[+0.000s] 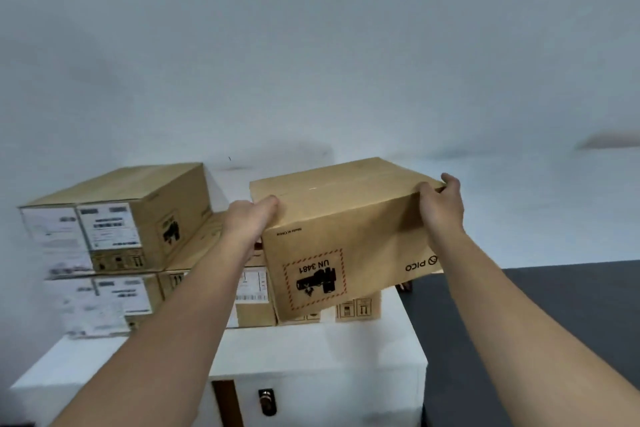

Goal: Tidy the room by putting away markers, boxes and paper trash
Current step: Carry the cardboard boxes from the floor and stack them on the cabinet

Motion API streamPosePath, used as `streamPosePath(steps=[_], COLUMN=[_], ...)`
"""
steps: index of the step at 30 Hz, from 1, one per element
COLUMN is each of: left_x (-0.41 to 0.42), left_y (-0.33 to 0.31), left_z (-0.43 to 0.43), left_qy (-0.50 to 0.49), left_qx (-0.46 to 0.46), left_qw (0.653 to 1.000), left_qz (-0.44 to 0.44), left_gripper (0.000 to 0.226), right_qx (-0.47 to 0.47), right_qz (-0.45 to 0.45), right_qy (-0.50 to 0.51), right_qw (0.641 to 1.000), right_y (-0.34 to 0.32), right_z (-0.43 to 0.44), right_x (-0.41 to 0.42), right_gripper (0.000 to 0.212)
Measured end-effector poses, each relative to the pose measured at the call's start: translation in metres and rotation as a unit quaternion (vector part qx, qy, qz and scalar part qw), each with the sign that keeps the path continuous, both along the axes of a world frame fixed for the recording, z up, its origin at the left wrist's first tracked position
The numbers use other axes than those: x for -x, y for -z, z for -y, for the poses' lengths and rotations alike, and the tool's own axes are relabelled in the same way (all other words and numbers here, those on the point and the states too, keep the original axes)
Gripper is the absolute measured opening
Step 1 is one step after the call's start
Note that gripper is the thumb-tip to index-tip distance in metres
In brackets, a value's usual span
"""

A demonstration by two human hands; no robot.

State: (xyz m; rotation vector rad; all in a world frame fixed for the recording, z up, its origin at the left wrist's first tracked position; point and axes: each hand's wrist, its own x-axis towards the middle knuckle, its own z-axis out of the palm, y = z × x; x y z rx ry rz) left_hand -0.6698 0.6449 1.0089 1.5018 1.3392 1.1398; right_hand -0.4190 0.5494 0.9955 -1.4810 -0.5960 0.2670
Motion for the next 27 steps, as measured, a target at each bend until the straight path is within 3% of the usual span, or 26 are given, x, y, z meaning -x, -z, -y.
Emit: streamPosePath(steps=[3, 6, 8, 13, 16, 20, 27], left_x=[0.013, 0.017, 0.010, 0.000, 0.021, 0.042, 0.047], left_y=[-0.003, -0.004, -0.004, -0.009, -0.009, 0.009, 0.019], left_z=[-0.019, -0.025, -0.018, -0.025, -0.051, -0.082, -0.114], left_qy=[-0.029, -0.036, -0.051, -0.061, -0.030, 0.004, -0.048], left_qx=[-0.038, -0.082, -0.111, -0.190, -0.234, -0.232, -0.243], left_qw=[0.995, 0.970, 0.944, 0.900, 0.858, 0.867, 0.831], left_qz=[-0.084, -0.228, -0.307, -0.387, -0.456, -0.442, -0.497], left_gripper=[0.061, 0.045, 0.049, 0.048, 0.043, 0.053, 0.064], right_qx=[0.073, 0.111, 0.123, 0.105, 0.097, 0.110, 0.122], right_qz=[0.019, 0.064, 0.099, 0.135, 0.164, 0.235, 0.269], right_qy=[-0.074, -0.150, -0.226, -0.380, -0.389, -0.368, -0.350], right_qw=[0.994, 0.980, 0.961, 0.909, 0.902, 0.893, 0.889], right_y=[0.007, 0.011, 0.010, 0.017, 0.021, 0.022, 0.018], right_z=[-0.045, -0.076, -0.087, -0.099, -0.108, -0.129, -0.164], right_x=[0.015, 0.040, 0.065, 0.100, 0.097, 0.111, 0.126], right_gripper=[0.079, 0.085, 0.083, 0.086, 0.078, 0.068, 0.063])
